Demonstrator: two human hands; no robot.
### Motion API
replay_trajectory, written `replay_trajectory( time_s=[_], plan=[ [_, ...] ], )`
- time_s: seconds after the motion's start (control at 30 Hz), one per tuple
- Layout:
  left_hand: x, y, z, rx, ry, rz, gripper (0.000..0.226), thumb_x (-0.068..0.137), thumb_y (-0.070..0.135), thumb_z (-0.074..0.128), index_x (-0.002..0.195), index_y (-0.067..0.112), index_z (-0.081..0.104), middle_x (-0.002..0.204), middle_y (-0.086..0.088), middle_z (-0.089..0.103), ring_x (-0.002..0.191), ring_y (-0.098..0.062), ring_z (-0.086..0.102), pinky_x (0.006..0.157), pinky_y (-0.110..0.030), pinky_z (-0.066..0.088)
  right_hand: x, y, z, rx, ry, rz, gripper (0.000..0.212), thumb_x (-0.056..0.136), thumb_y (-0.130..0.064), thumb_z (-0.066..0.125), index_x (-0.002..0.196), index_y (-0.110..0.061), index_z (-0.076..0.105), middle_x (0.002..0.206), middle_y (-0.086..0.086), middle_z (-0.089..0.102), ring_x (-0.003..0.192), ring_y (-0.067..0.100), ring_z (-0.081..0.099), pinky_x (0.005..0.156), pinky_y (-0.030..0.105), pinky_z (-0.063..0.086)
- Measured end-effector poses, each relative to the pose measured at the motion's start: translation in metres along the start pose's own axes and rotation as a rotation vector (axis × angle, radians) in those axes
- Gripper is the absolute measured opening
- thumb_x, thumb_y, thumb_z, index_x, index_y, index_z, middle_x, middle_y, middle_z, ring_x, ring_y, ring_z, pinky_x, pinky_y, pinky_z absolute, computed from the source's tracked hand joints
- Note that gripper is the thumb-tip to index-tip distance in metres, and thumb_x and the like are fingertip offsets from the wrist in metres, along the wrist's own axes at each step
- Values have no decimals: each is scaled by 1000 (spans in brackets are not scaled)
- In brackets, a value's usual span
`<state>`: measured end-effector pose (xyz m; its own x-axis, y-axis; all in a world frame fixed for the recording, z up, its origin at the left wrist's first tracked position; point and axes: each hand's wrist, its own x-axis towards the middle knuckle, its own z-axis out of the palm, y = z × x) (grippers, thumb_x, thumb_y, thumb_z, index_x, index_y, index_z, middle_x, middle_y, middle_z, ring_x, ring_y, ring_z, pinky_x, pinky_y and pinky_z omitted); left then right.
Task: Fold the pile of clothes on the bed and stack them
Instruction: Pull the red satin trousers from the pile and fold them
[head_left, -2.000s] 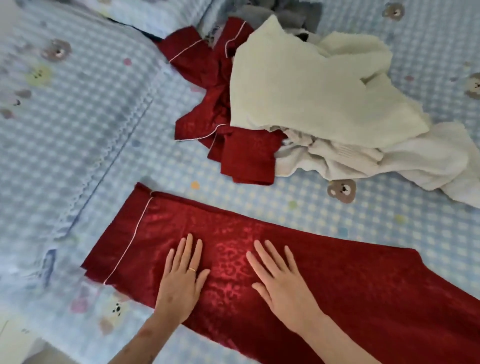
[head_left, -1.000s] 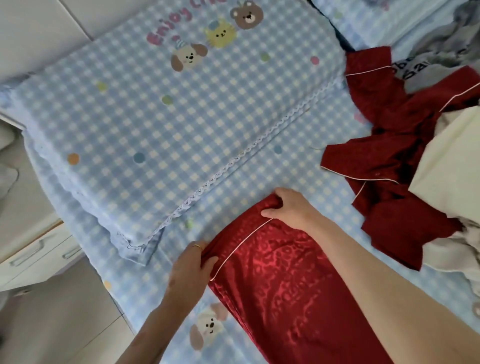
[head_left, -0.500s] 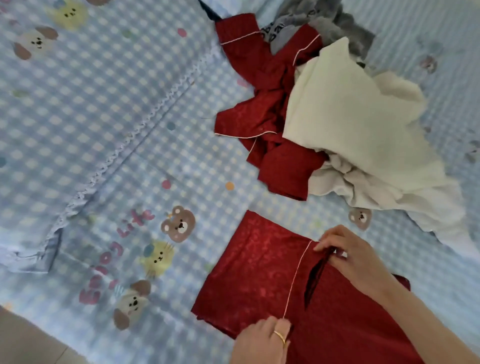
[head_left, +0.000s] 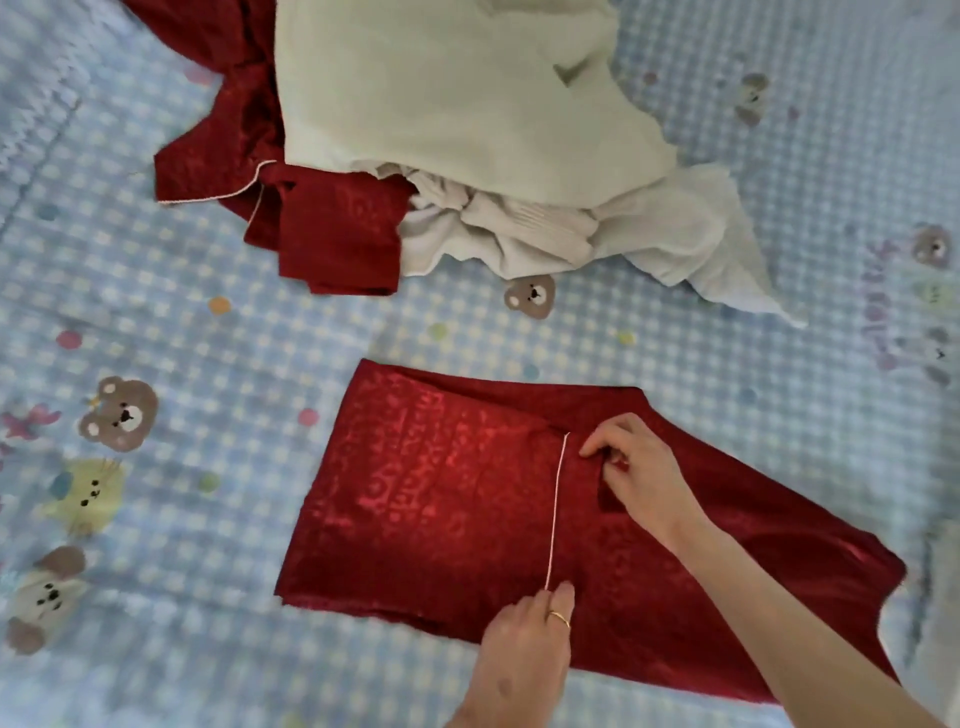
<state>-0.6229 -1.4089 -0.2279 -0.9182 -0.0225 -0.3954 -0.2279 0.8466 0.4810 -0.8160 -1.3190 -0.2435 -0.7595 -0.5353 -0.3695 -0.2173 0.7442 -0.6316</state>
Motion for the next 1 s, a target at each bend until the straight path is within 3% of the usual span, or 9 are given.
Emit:
replay_trajectory(
  time_s=[0.13,0.2,0.3,0.37,0.47,0.6,0.77,0.9,1.0],
  plan=[
    [-2,10,23,-9,-37,60,51,51,57,77,88,22,77,63,11,61,54,-6,58,47,-14,46,-22,27,-2,-126,21,5,43,77,12,52,99,-22,66,122,-4,52,108,12,52,95,23,38],
    [-2,7,32,-39,82,74,43,76,52,55,100,21,73,83,5,65,76,-14,57,66,-24,50,-39,34,8,-176,162,37,47,81,7,53,118,-20,62,138,4,46,122,19,45,104,29,31],
    [0,-4,47,94,77,107,51,83,42,46,124,17,61,131,-10,54,122,-26,42,105,-34,29,-76,34,32,-252,182,-58,49,94,-14,49,141,-23,42,152,5,33,134,16,35,111,31,29],
    [1,-7,54,218,-44,136,63,80,45,44,134,15,49,150,-12,30,138,-28,24,111,-36,16,-105,51,47,-429,72,-128,51,96,-27,41,147,-24,30,156,5,24,142,18,27,115,36,22],
    [0,-8,60,259,-122,104,73,75,50,44,138,14,37,155,-12,10,146,-25,5,112,-37,13,-140,100,36,-576,65,52,56,95,-39,33,147,-20,30,156,5,21,142,23,29,113,47,20],
    [2,3,65,305,-41,93,70,80,50,41,138,12,35,159,-9,0,147,-21,0,113,-38,13,-184,159,-8,-573,148,334,55,99,-41,18,147,-18,30,155,6,27,142,24,28,115,51,17],
    [49,70,66,315,25,267,63,99,44,12,139,4,39,153,-15,26,146,-23,9,115,-40,12,-224,193,-39,-383,407,634,48,99,-28,32,145,-13,35,150,15,35,134,34,41,108,50,33],
    [141,179,68,310,13,450,52,98,32,29,142,5,35,150,-15,34,141,-28,27,118,-44,19,-237,190,-33,-150,536,695,55,92,-14,55,142,-4,36,139,18,49,122,33,54,98,44,48],
    [210,241,78,394,-224,626,67,95,31,48,150,16,13,152,-7,30,141,-26,26,119,-41,16,-235,184,-37,-52,550,762,56,93,-19,55,144,-8,35,129,15,56,115,29,56,96,42,49]
  ],
)
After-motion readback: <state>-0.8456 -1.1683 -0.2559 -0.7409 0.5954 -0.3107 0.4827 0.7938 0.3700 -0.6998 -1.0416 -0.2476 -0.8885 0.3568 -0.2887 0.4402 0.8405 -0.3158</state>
